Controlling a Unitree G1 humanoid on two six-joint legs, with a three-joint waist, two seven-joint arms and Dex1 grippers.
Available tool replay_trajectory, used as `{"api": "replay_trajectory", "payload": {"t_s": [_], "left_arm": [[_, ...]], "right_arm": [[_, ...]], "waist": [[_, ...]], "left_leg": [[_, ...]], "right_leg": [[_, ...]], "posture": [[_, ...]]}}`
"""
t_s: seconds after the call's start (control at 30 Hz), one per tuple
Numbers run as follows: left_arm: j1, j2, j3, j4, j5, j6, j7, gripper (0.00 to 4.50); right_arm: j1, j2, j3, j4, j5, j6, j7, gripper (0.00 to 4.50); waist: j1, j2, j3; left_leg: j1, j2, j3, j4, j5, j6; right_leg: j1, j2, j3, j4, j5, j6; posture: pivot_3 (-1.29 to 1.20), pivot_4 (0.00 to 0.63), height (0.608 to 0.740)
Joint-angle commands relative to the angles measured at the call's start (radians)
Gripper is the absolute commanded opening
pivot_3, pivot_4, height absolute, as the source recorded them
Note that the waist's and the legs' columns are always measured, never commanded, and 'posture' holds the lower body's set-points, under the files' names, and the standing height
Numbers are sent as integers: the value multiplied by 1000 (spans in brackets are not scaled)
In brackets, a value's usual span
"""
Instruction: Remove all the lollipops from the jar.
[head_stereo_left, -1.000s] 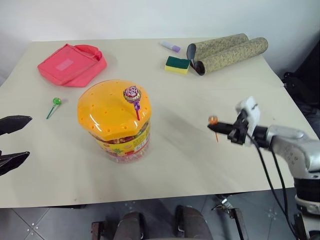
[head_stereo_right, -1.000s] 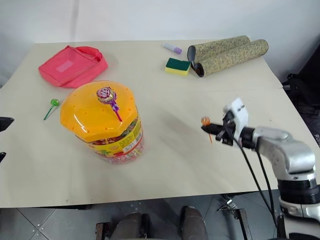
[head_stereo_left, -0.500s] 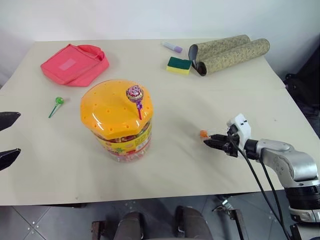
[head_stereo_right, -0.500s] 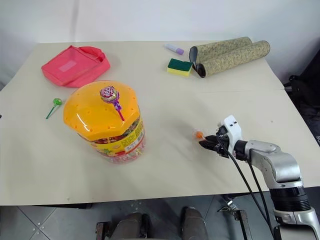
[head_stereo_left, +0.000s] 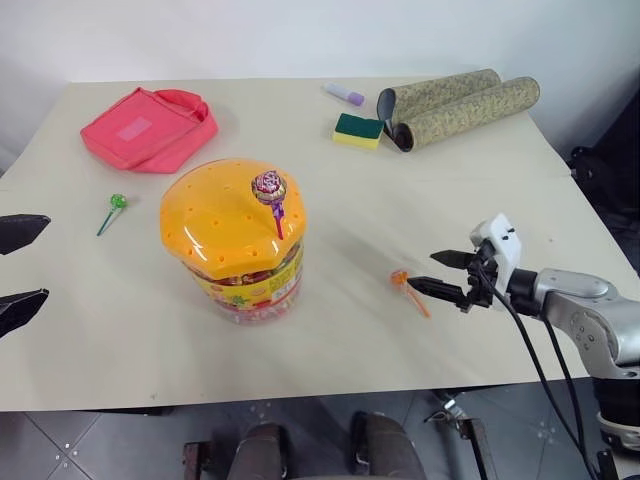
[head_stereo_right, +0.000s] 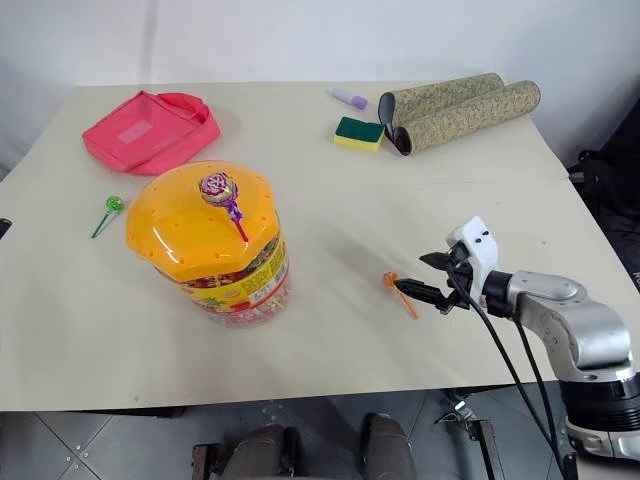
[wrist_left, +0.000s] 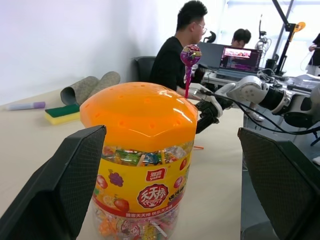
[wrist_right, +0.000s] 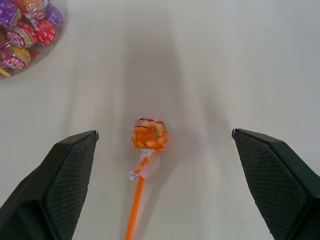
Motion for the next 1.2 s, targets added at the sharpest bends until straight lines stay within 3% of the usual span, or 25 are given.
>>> {"api": "replay_trajectory", "payload": {"t_s": [0.03,0.33,0.6,0.97,1.2], "left_arm": [[-30,28,-11,23,-1,-10,-9,4500],[-93,43,-68,62,16,-20,-19,4500],[-101,29,-71,49,15,-23,-10,4500],[-71,16,-38,17,8,-26,11,4500],[-63,5,-30,0,5,-28,25,4500]], "right_arm": [[-51,-43,-78,-107,83,8,42,4485],[-351,-17,-13,-173,227,102,36,4485],[-586,189,151,-133,210,32,46,4485],[-685,266,275,-49,172,-107,261,4485],[-732,343,314,21,138,-162,308,4485]], "waist": [[0,0,0],[-3,0,0],[-5,0,0],[-6,-1,0],[-7,-1,0]], "left_leg": [[0,0,0,0,0,0],[0,3,1,0,-1,-1],[0,3,2,0,-1,-1],[0,4,2,0,-1,-1],[0,4,2,0,-1,-1]], "right_leg": [[0,0,0,0,0,0],[-1,3,1,0,0,-1],[-2,4,1,0,0,-1],[-2,4,1,0,0,-1],[-2,4,1,0,0,-1]], "posture": [[0,150,740],[0,150,740],[0,150,740],[0,150,740],[0,150,740]]}}
